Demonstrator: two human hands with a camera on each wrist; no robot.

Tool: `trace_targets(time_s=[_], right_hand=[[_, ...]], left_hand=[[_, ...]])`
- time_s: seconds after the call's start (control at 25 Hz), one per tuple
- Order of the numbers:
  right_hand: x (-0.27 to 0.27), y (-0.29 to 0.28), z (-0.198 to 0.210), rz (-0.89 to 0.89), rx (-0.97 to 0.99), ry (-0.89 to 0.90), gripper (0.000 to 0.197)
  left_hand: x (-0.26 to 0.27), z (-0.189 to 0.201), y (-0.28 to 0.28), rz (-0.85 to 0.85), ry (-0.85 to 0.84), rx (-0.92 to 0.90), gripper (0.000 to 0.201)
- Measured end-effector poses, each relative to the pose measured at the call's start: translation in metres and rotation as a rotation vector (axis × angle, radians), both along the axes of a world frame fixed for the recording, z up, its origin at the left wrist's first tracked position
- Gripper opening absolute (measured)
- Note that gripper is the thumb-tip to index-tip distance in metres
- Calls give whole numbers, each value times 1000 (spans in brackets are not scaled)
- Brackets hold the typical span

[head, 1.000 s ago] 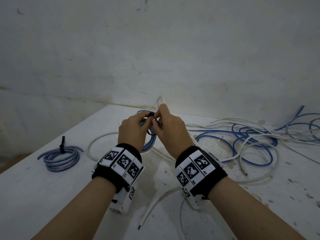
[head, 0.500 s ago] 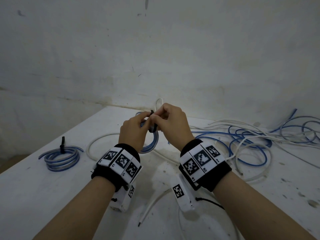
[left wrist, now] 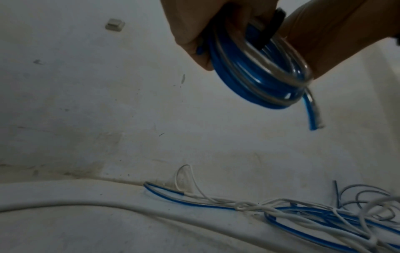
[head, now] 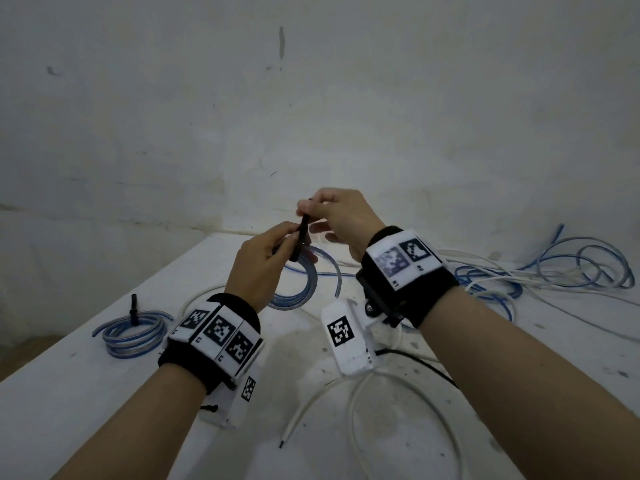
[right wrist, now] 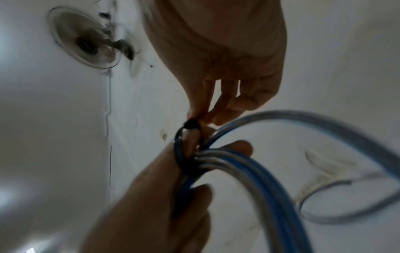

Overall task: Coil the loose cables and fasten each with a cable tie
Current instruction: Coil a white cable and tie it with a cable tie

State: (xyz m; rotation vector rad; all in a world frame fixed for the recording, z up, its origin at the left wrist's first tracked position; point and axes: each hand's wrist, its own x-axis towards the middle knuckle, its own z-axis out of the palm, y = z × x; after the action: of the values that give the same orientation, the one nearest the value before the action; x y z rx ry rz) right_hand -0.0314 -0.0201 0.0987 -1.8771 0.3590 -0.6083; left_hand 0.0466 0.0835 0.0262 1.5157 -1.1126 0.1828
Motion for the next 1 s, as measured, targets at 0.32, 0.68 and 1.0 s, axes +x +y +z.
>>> trace_targets(time_s=[0.32,0.68,1.0], right_hand=[[15,0,13,-152,-96,-61,34],[33,26,19,-162,-273,-173,29],[76,64,17,-11,-124,-145,20]], left_hand=[[-20,3,18,61,-236,40,29],[-14,-2,37,76,-35,-87,27],[6,17,65,84,80,-238,21]])
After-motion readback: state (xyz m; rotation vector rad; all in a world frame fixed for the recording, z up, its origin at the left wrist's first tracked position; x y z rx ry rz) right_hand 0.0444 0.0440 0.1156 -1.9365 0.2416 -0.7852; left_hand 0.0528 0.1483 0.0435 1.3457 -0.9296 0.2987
